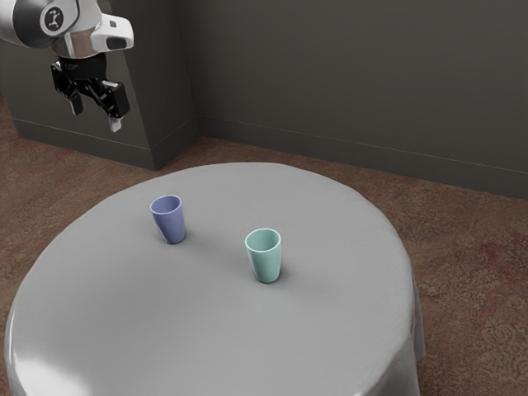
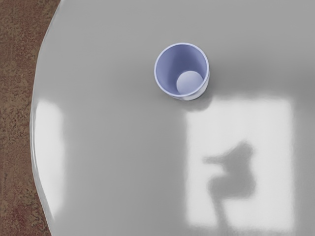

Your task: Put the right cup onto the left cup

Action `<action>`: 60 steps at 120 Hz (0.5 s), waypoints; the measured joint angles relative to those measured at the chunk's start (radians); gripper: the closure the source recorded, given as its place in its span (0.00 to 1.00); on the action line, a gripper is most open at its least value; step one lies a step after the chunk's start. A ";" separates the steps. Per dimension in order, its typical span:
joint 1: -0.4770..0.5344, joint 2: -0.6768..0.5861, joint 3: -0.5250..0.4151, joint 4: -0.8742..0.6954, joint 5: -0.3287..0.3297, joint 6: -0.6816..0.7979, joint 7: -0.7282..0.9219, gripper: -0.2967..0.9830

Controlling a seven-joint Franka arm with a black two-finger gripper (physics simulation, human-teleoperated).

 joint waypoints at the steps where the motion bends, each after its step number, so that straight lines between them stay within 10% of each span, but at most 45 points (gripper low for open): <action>1: 0.000 0.000 0.000 0.000 0.000 0.000 0.000 0.23; 60: -0.081 0.067 -0.103 -0.027 -0.057 0.027 0.008 0.23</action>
